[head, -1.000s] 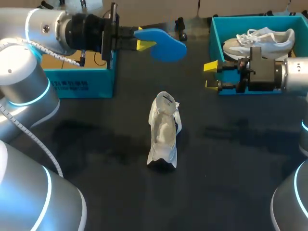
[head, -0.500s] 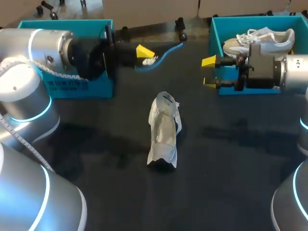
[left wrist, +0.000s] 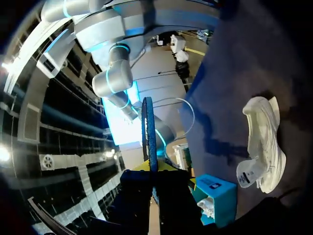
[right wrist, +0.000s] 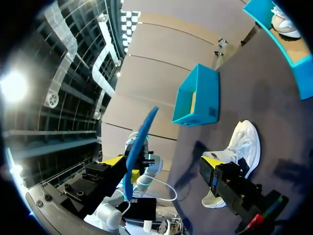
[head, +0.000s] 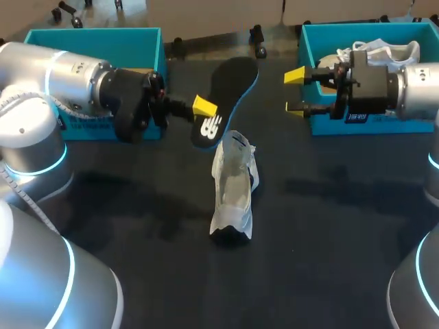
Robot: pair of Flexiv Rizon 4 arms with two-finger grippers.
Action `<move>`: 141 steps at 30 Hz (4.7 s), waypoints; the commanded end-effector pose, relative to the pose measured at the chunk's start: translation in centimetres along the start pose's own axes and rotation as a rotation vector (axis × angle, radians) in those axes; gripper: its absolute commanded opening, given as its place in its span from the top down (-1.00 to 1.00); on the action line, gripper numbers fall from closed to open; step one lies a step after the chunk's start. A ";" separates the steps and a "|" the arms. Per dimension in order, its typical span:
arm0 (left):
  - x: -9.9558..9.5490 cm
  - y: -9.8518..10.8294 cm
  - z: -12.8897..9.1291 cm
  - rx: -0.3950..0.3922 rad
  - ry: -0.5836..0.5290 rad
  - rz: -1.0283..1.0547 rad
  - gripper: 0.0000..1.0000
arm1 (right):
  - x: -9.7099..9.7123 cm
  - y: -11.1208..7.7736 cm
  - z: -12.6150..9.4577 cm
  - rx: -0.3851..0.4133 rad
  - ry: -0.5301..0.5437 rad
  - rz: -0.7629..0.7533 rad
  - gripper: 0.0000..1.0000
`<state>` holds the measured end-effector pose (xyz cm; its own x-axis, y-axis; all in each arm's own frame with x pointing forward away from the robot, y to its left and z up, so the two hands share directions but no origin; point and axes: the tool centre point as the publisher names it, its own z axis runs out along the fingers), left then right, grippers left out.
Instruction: Take the shoe out of the shoebox, open the shoe tongue, remove and reinsert the insole, then place the shoe into the shoebox
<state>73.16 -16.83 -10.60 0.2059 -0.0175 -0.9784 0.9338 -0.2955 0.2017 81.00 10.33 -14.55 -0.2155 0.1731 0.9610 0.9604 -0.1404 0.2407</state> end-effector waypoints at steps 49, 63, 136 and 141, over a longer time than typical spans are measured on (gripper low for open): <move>4.5 2.5 5.5 -0.170 0.160 0.077 1.00 | 1.6 -0.9 6.0 0.173 0.059 0.052 0.36; 4.3 2.5 4.9 -0.185 0.172 0.035 -1.00 | 0.6 -0.7 6.1 0.159 0.069 0.061 1.00; 0.9 8.2 3.5 -0.139 1.221 -0.139 -1.00 | -5.5 -1.1 5.8 0.207 0.073 0.177 1.00; 1.7 8.9 4.1 -0.166 1.287 -0.193 -1.00 | -5.5 -1.1 6.1 0.207 0.079 0.173 1.00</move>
<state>79.89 -21.93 -10.52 0.1331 0.9148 -0.3813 0.9824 -0.0709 0.1728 82.05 15.12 -20.82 -0.0510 0.0863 0.9950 0.9981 0.0401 0.0477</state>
